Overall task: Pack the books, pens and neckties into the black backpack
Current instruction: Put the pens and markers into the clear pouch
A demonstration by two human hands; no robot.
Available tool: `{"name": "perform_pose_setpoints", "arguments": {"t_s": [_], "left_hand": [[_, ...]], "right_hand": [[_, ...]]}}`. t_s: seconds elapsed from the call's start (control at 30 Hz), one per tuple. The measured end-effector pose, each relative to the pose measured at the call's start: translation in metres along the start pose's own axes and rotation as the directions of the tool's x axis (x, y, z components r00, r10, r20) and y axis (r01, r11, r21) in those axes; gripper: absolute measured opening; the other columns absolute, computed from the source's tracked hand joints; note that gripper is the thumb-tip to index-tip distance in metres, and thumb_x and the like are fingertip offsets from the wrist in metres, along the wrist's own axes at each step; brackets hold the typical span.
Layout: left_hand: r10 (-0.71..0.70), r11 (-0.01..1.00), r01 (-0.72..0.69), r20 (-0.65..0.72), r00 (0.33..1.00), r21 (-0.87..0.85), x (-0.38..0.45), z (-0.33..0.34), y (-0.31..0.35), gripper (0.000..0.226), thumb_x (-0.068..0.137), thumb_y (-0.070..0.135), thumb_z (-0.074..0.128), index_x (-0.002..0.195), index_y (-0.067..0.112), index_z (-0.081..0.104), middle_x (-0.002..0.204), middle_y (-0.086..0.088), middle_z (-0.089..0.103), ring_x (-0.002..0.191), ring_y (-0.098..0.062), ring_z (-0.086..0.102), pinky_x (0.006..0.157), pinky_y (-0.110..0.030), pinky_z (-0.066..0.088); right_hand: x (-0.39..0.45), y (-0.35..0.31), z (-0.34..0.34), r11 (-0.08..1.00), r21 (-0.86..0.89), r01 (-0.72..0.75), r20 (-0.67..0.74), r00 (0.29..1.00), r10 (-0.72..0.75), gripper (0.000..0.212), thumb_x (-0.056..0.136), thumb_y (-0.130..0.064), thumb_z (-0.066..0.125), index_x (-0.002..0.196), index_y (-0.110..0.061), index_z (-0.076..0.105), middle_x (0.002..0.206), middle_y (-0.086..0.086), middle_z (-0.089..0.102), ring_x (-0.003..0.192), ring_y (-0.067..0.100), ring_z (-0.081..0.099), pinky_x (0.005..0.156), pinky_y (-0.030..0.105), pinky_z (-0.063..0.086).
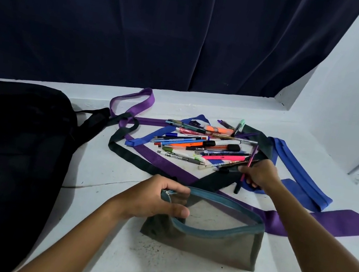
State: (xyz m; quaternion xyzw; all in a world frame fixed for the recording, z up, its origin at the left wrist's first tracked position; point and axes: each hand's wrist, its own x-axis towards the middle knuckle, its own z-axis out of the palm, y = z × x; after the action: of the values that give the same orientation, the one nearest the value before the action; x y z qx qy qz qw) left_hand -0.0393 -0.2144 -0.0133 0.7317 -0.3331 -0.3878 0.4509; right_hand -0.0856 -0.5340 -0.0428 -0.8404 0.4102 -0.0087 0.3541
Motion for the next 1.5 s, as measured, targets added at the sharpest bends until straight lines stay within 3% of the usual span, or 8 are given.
{"name": "perform_pose_setpoints", "arguments": {"t_s": [0.17,0.43,0.57,0.7,1.03,1.13,1.3,1.5], "left_hand": [[-0.022,1.000,0.022,-0.005,1.000,0.008,0.003,0.000,0.001,0.091,0.053,0.061,0.083,0.131,0.021,0.059,0.127,0.006,0.065,0.114,-0.007,0.063,0.099,-0.036,0.052],[-0.034,0.999,0.033,-0.020,0.999,-0.040,0.004,0.002,0.002,0.078,0.059,0.052,0.088,0.126,0.021,0.062,0.121,0.005,0.069,0.112,-0.011,0.065,0.101,-0.039,0.051],[-0.027,0.999,0.026,-0.018,0.999,-0.026,0.003,0.002,0.003,0.082,0.055,0.055,0.084,0.127,0.022,0.062,0.120,0.006,0.069,0.111,-0.009,0.066,0.098,-0.036,0.053],[-0.035,0.995,0.035,0.002,0.999,-0.088,0.002,0.003,0.002,0.087,0.047,0.053,0.090,0.124,0.023,0.063,0.120,0.003,0.070,0.111,-0.013,0.066,0.097,-0.038,0.054],[-0.009,0.998,0.007,-0.037,0.999,-0.060,0.002,0.003,0.007,0.053,0.050,0.035,0.086,0.101,0.037,0.072,0.110,0.012,0.072,0.111,-0.011,0.063,0.096,-0.038,0.054],[-0.021,0.999,0.020,-0.026,0.999,-0.035,0.003,0.002,0.006,0.072,0.043,0.043,0.089,0.111,0.037,0.066,0.113,0.013,0.072,0.113,-0.009,0.063,0.100,-0.040,0.052],[-0.033,0.995,0.030,-0.033,0.999,-0.092,0.003,0.000,0.002,0.091,0.031,0.055,0.095,0.114,0.033,0.066,0.118,0.008,0.071,0.114,-0.012,0.065,0.098,-0.040,0.053],[-0.050,0.996,0.049,-0.013,0.999,-0.069,0.001,-0.001,0.007,0.075,0.049,0.035,0.091,0.119,0.032,0.063,0.120,0.010,0.069,0.113,-0.007,0.064,0.100,-0.041,0.052]], "right_hand": [[-0.010,-0.011,-0.010,0.968,0.249,-0.034,0.126,0.992,0.003,0.033,0.090,-0.022,0.069,0.064,-0.003,0.061,0.053,0.009,0.055,0.036,0.013,0.040,0.038,0.022,0.032],[-0.086,-0.065,-0.032,0.731,0.580,0.360,0.085,0.866,-0.494,0.009,0.090,-0.001,0.063,0.099,0.001,0.064,0.068,0.004,0.072,0.049,0.014,0.059,0.047,0.024,0.041],[-0.120,-0.076,-0.040,0.798,0.448,0.404,0.458,0.663,-0.593,0.009,0.094,-0.002,0.055,0.096,-0.001,0.064,0.078,0.007,0.073,0.050,0.012,0.054,0.043,0.019,0.035],[-0.127,-0.075,-0.030,0.770,-0.015,0.638,0.736,0.528,-0.424,0.022,0.093,-0.022,0.063,0.074,-0.012,0.067,0.058,-0.004,0.060,0.049,0.005,0.048,0.053,0.015,0.038],[-0.134,-0.082,-0.010,0.633,-0.372,0.679,0.809,0.571,-0.137,0.008,0.087,-0.024,0.070,0.085,-0.017,0.074,0.066,-0.010,0.066,0.064,0.000,0.060,0.070,0.019,0.041],[-0.130,-0.083,-0.013,0.663,-0.338,0.668,0.797,0.578,-0.176,0.014,0.086,-0.023,0.072,0.094,-0.013,0.076,0.064,-0.009,0.068,0.063,0.002,0.061,0.082,0.025,0.048],[-0.117,-0.083,-0.033,0.785,-0.100,0.611,0.758,0.558,-0.338,0.008,0.084,-0.016,0.074,0.089,-0.011,0.078,0.066,0.001,0.070,0.057,0.006,0.054,0.057,0.023,0.037],[-0.056,-0.056,-0.032,0.894,0.210,0.395,0.258,0.860,-0.440,0.012,0.088,0.001,0.065,0.092,-0.006,0.074,0.078,0.014,0.069,0.046,0.007,0.051,0.049,0.019,0.044]]}}
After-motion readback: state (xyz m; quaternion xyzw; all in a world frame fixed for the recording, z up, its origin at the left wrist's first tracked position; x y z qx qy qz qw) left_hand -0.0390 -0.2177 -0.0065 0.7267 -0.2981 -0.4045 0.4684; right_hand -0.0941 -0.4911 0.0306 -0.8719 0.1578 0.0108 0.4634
